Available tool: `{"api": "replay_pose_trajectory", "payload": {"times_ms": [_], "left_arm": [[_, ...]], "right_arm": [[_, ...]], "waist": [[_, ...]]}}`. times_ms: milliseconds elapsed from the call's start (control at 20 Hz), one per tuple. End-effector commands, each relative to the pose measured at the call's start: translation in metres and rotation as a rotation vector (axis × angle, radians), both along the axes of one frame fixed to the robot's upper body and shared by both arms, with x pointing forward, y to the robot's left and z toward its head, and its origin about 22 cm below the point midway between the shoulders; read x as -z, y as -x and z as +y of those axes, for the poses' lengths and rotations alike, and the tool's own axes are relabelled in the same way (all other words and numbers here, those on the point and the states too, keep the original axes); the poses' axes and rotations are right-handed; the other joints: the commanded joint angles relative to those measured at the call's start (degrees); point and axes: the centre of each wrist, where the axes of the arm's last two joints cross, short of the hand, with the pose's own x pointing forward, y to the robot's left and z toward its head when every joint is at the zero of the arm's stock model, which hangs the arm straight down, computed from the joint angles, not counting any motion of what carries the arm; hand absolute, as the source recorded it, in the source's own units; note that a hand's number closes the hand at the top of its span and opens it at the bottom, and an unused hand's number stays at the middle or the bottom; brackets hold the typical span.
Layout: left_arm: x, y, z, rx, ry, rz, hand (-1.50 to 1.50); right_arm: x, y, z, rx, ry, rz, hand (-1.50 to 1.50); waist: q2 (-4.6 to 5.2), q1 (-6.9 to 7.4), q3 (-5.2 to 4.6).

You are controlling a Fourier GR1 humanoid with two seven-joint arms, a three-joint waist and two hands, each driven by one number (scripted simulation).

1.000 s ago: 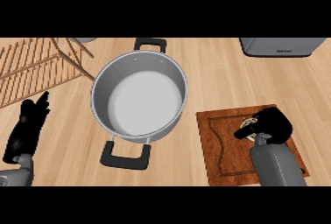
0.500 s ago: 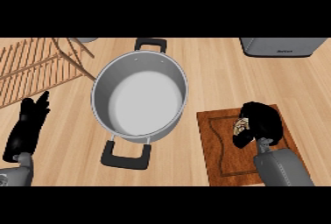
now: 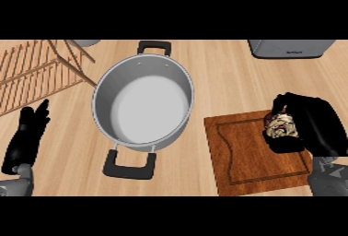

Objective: Pick the cupcake from the cutting board and place it in the pot

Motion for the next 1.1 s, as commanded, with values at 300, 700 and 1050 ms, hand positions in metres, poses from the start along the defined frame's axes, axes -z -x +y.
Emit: {"api": "replay_pose_trajectory", "payload": {"times_ms": [300,700,1050], "left_arm": [[-0.010,0.001,0.002,0.002,0.010,-0.002,0.00],[-0.007,0.000,-0.004,0.035,0.003,-0.012,0.00],[-0.013,-0.008,-0.002,0.030,0.000,-0.006,0.00]], "right_arm": [[-0.097,0.050,0.023,-0.223,-0.256,-0.398,1.50],[-0.158,0.060,0.103,-0.293,-0.254,-0.371,1.50],[-0.193,0.021,0.168,-0.294,-0.246,-0.206,1.50]], "waist": [[0.11,0.67,-0.02],[0.23,1.47,-0.09],[0.30,1.71,-0.10]]}}
